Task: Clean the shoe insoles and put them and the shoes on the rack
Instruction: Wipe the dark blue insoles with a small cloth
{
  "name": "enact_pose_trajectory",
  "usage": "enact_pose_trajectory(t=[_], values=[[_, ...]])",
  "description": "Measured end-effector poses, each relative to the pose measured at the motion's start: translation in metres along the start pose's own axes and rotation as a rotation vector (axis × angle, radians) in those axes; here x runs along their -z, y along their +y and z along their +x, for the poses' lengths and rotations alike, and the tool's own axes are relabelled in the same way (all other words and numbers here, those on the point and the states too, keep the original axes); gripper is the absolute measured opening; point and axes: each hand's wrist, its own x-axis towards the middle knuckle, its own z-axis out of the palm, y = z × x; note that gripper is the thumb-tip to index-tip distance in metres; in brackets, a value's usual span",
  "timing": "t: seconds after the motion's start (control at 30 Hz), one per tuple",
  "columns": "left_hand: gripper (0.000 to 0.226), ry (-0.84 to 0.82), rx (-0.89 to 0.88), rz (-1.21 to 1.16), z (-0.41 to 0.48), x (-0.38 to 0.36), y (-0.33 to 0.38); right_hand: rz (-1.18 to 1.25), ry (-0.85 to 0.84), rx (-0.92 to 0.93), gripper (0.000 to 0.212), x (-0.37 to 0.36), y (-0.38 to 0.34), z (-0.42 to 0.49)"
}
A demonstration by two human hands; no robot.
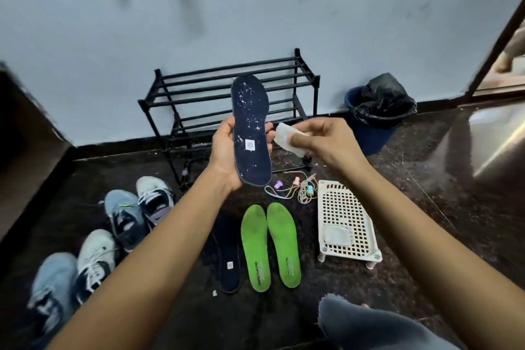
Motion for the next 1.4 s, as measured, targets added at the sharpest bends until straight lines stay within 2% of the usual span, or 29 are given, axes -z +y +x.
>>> enact_pose_trajectory(t=[0.13, 0.23, 0.3, 0.4, 0.63, 0.97, 1.13, 1.2, 1.33, 1.4], values=[[0.039, 0.005, -0.067, -0.001, -0.043, -0.016, 0.023, -0.127, 0.037, 0.199, 0.007, -0.011, -0.060, -0.032], [0.050, -0.020, -0.116, -0.010, -0.076, -0.023, 0.030, -0.160, 0.053, 0.294, 0.021, -0.019, -0.089, -0.060], [0.049, -0.045, -0.132, -0.028, -0.096, -0.024, 0.033, -0.209, 0.059, 0.338, 0.018, -0.025, -0.101, -0.077], [0.047, -0.046, -0.138, -0.059, -0.121, -0.023, 0.032, -0.287, 0.063, 0.375, 0.006, -0.038, -0.108, -0.101], [0.050, -0.026, -0.175, -0.150, -0.152, -0.015, 0.028, -0.424, -0.003, 0.462, 0.021, -0.056, -0.092, -0.146], [0.049, -0.001, -0.211, -0.138, -0.143, -0.018, 0.025, -0.351, -0.095, 0.344, 0.024, -0.064, -0.083, -0.157], [0.055, 0.068, -0.213, -0.123, -0.137, -0.022, 0.017, -0.186, -0.077, 0.304, 0.016, -0.062, -0.086, -0.157], [0.057, 0.064, -0.202, -0.097, -0.138, -0.021, 0.019, -0.219, -0.089, 0.345, 0.017, -0.061, -0.085, -0.159], [0.053, 0.045, -0.239, -0.120, -0.146, -0.012, 0.030, -0.467, -0.123, 0.451, 0.020, -0.064, -0.078, -0.160], [0.061, 0.046, -0.242, -0.133, -0.148, -0.008, 0.032, -0.444, -0.120, 0.440, 0.020, -0.068, -0.078, -0.162]])
